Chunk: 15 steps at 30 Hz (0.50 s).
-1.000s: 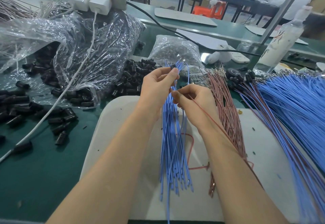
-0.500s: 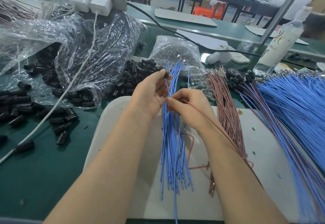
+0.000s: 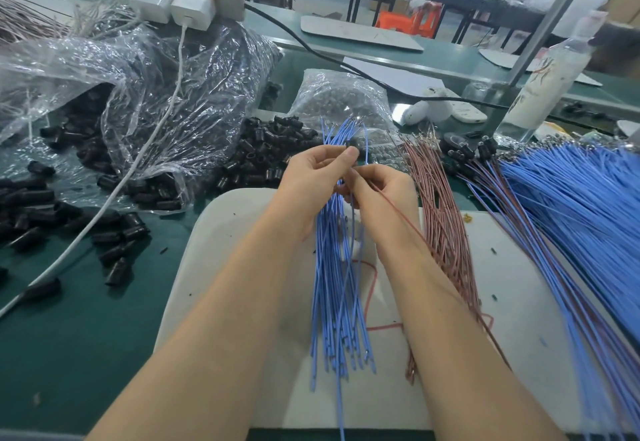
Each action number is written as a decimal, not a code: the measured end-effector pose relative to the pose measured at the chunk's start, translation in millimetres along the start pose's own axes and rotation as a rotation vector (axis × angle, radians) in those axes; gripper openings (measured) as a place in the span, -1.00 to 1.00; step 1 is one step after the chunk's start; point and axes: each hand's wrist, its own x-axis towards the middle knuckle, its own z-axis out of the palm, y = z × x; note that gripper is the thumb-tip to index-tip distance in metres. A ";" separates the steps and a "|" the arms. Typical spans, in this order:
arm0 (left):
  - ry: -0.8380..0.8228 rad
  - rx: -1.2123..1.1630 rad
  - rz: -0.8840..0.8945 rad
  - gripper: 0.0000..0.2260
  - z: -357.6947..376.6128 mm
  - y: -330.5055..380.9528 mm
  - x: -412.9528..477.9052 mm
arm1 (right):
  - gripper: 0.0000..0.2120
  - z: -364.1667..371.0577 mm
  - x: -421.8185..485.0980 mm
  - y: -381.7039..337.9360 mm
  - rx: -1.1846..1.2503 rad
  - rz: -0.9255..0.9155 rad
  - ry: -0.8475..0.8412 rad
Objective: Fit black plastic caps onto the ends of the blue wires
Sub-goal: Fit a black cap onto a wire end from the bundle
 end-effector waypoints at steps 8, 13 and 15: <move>-0.042 0.048 0.054 -0.90 0.0 -4.4 1.8 | -0.84 -2.3 -0.7 -0.7 0.047 -0.035 0.016; -0.019 0.039 0.058 -0.93 2.8 -5.3 1.4 | -0.87 -2.4 -0.7 -0.3 0.087 -0.018 0.020; -0.015 0.019 0.054 -0.93 2.4 -4.0 0.3 | -0.87 -2.9 -0.4 0.2 0.063 -0.025 0.014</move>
